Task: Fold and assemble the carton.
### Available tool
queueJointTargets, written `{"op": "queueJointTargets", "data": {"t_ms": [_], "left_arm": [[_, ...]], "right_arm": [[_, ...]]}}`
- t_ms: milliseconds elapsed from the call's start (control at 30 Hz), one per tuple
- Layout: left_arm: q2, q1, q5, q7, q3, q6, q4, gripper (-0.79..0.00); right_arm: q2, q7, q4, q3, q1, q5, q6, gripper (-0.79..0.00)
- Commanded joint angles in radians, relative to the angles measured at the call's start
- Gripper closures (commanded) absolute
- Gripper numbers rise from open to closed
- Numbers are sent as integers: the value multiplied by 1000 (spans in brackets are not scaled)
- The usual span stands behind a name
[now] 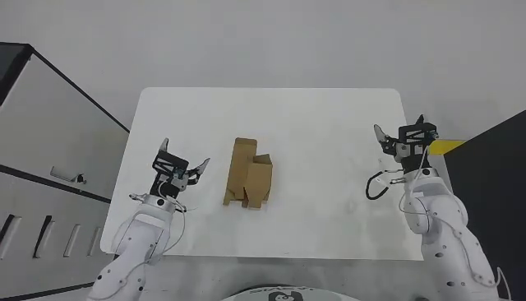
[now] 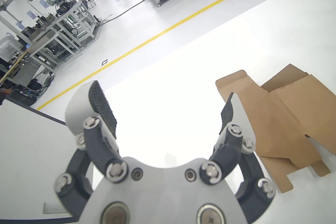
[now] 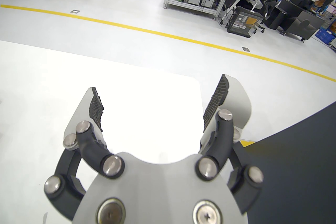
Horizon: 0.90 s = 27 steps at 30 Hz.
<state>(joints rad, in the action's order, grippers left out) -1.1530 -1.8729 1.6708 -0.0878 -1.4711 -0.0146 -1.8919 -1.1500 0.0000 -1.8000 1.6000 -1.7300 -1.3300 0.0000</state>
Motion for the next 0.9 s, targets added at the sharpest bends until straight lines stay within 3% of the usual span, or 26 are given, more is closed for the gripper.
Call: {"op": "queueJointTargets", "data": {"t_ms": [0,100,167,367,500,600,867], "left_arm": [[3,-5,48,-11,11,-33,0,-785],[6,-16,228,-17,40,-1,6,-785],[4,-24,379,-4,73,92,4,-785],[2,-27,393,-4,91,114,-1,-785],[6,-36,479,-50,115,75,3,-785],[8,-40,582,-26,142,57,15,-785],[4,-38,579,-10,163,59,13,-785]], "right_arm": [[0,0,0,0,0,0,0,-785],[0,0,0,0,0,0,0,-785],[0,0,0,0,0,0,0,-785],[0,0,0,0,0,0,0,-785],[0,0,0,0,0,0,0,-785],[0,0,0,0,0,0,0,-785],[0,0,0,0,0,0,0,-785]]}}
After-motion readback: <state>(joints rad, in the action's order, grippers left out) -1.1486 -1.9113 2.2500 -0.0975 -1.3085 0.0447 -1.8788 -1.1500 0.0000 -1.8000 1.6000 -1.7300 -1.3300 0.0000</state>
